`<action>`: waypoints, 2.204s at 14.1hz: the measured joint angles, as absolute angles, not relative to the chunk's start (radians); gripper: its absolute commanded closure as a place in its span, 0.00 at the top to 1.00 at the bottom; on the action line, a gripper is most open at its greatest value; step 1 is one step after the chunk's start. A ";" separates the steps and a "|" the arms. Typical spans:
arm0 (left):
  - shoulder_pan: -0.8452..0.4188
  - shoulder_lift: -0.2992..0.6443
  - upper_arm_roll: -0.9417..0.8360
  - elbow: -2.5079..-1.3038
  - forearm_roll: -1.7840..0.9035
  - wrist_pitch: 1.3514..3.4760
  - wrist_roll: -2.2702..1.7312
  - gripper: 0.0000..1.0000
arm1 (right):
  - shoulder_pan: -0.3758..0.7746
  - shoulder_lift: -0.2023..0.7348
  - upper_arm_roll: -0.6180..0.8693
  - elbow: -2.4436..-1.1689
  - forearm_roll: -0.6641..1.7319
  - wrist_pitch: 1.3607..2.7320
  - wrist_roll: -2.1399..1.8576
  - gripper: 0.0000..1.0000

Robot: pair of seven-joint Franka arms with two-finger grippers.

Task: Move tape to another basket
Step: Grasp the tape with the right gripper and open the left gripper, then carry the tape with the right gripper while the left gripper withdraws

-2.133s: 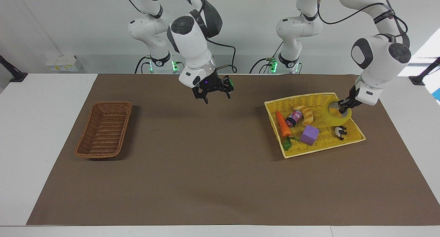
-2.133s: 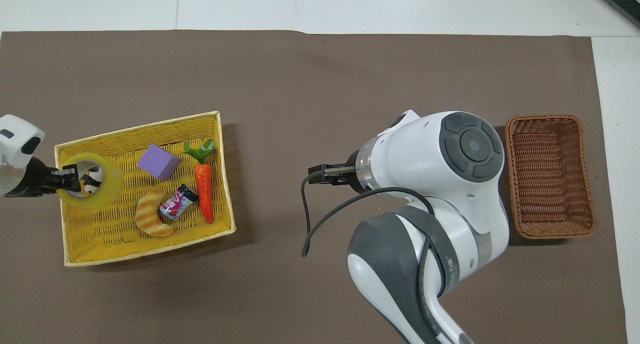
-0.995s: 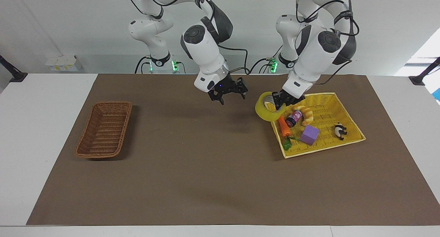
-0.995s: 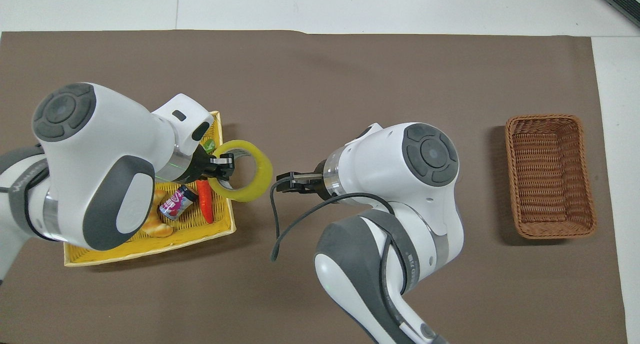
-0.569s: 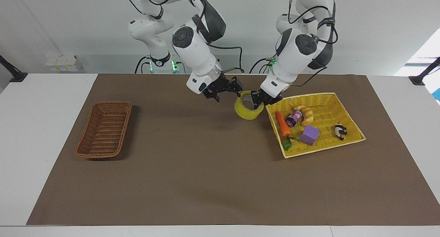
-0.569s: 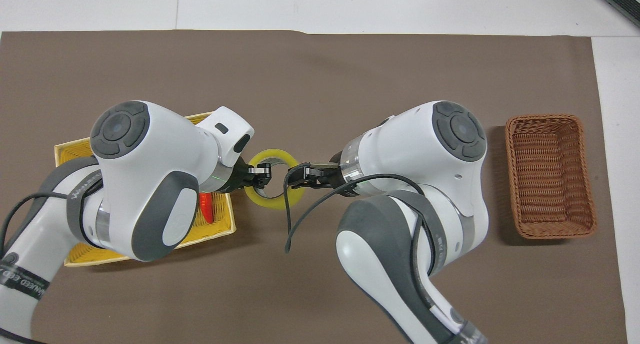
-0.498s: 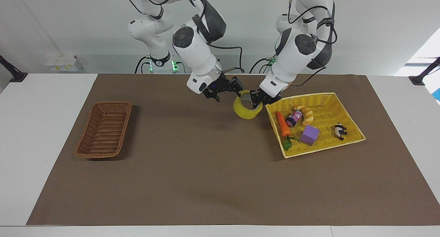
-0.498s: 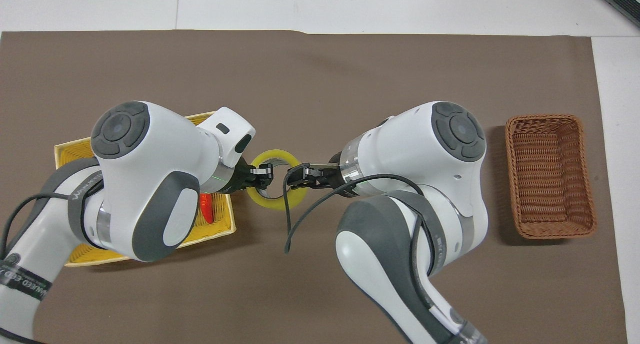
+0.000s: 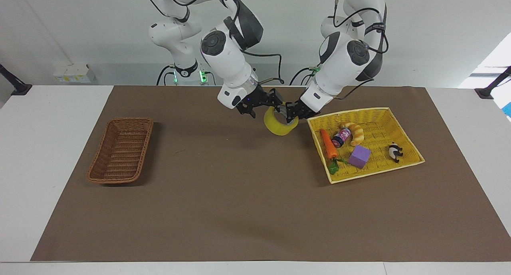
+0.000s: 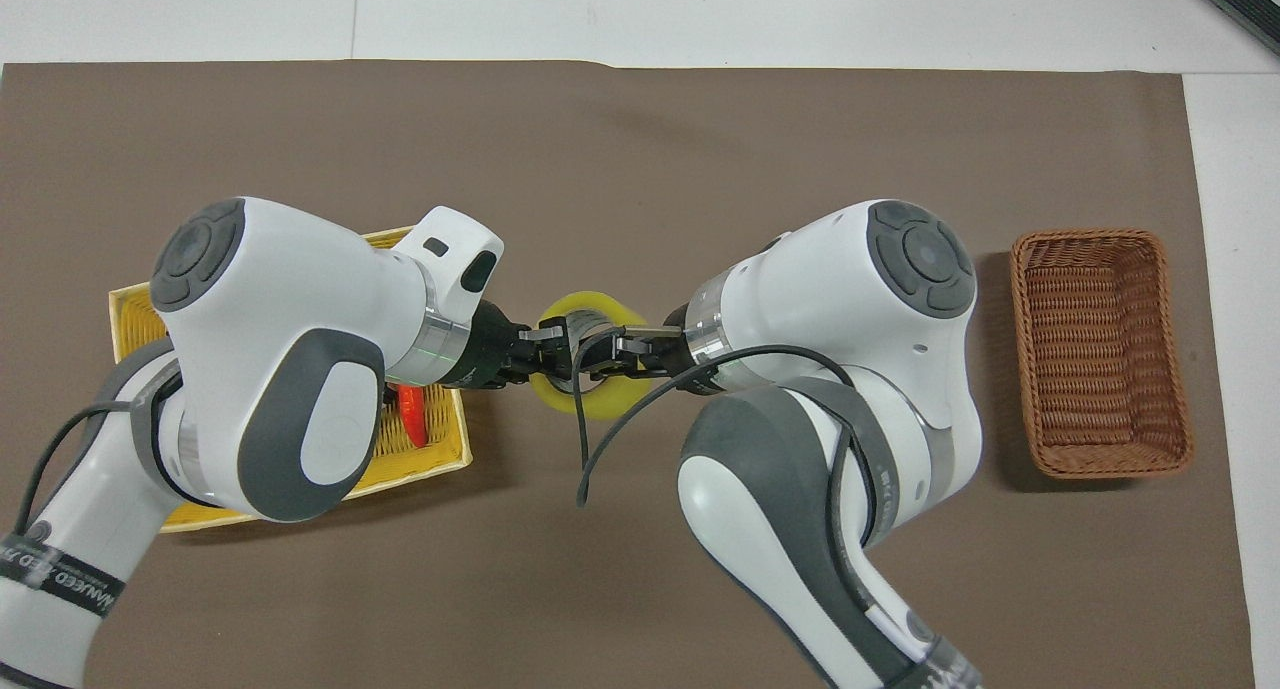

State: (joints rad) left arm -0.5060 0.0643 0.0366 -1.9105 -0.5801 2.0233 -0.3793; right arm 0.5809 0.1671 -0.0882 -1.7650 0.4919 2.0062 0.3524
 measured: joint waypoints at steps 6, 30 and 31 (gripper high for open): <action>-0.506 0.065 0.037 -1.915 -0.633 2.024 -0.398 0.00 | 0.575 0.165 -0.088 -1.748 0.496 1.998 0.351 0.00; -0.335 -0.014 0.071 -1.857 -0.178 1.940 -0.351 1.00 | 0.114 0.179 -0.103 -1.771 0.394 1.770 -0.260 0.00; -0.297 -0.015 0.071 -1.858 -0.157 1.926 -0.290 1.00 | 0.072 0.179 -0.103 -1.771 0.331 1.758 -0.331 0.00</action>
